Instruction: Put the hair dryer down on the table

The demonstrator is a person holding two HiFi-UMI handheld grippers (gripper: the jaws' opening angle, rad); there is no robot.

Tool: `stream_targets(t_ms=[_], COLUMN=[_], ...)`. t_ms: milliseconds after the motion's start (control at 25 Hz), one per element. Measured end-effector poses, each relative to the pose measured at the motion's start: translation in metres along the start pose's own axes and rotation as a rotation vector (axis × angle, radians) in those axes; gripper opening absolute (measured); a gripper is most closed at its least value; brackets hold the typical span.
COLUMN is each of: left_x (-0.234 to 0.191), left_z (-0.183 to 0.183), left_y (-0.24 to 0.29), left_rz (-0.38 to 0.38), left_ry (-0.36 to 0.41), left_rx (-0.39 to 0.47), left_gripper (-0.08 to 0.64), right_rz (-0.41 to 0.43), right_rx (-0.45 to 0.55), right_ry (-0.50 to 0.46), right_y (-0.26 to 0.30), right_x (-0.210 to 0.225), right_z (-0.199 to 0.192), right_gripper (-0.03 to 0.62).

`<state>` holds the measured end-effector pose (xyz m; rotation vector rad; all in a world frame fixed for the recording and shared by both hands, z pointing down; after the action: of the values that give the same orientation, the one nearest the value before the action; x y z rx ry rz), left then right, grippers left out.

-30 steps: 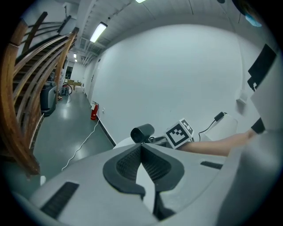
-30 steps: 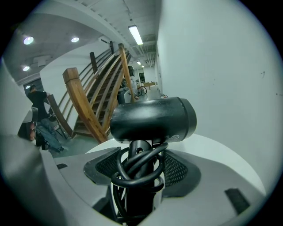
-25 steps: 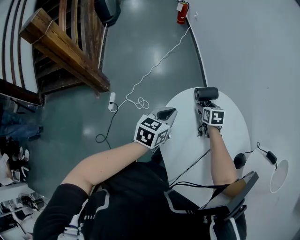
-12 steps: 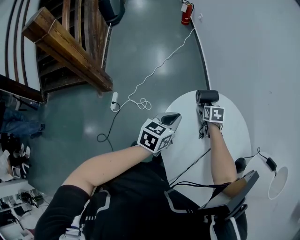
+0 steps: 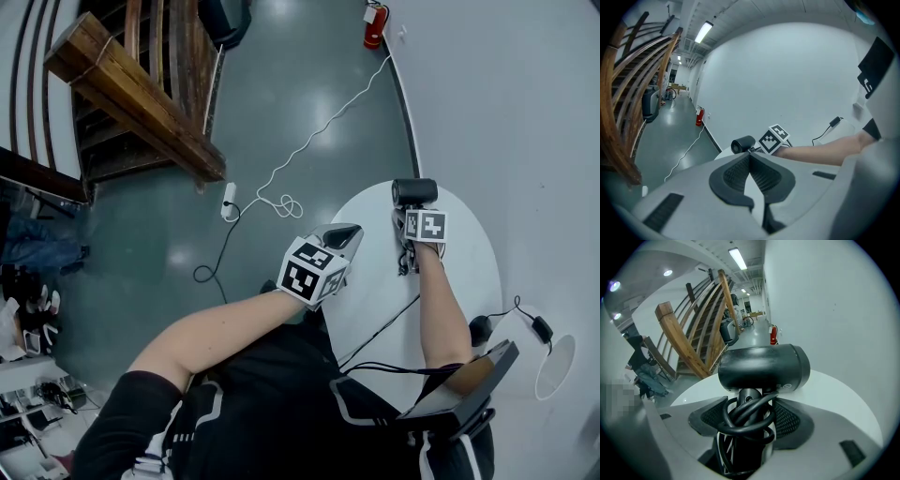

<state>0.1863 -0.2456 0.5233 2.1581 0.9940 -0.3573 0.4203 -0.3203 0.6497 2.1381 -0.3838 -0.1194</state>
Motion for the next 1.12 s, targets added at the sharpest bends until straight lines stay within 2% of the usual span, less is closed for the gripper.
stream_targets(t_ms=[640, 1120], left_x=[-0.001, -0.001], left_z=[-0.003, -0.002], left_y=[-0.008, -0.020], left_rz=[0.015, 0.007], left_ry=[-0.022, 0.003], left_rx=[0.011, 0.023], left_gripper=[0.005, 0.005], right_rz=[-0.020, -0.030], right_rx=[-0.011, -0.016], right_ry=[-0.047, -0.070], right_y=[0.002, 0.004], right_x=[-0.002, -0.005], right_z=[-0.002, -0.001], right_gripper=[0.304, 0.305])
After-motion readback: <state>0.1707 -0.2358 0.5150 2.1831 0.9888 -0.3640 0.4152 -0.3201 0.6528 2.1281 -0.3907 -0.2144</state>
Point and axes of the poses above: the fingertips, and each gripper's own axes: y forward along the fingers, x to its right, z out of its top, the point moved 9 cm from there along -y, backward along the fingers, and after that the axes turned 12 degrees about -y, right-handed, at the moved point
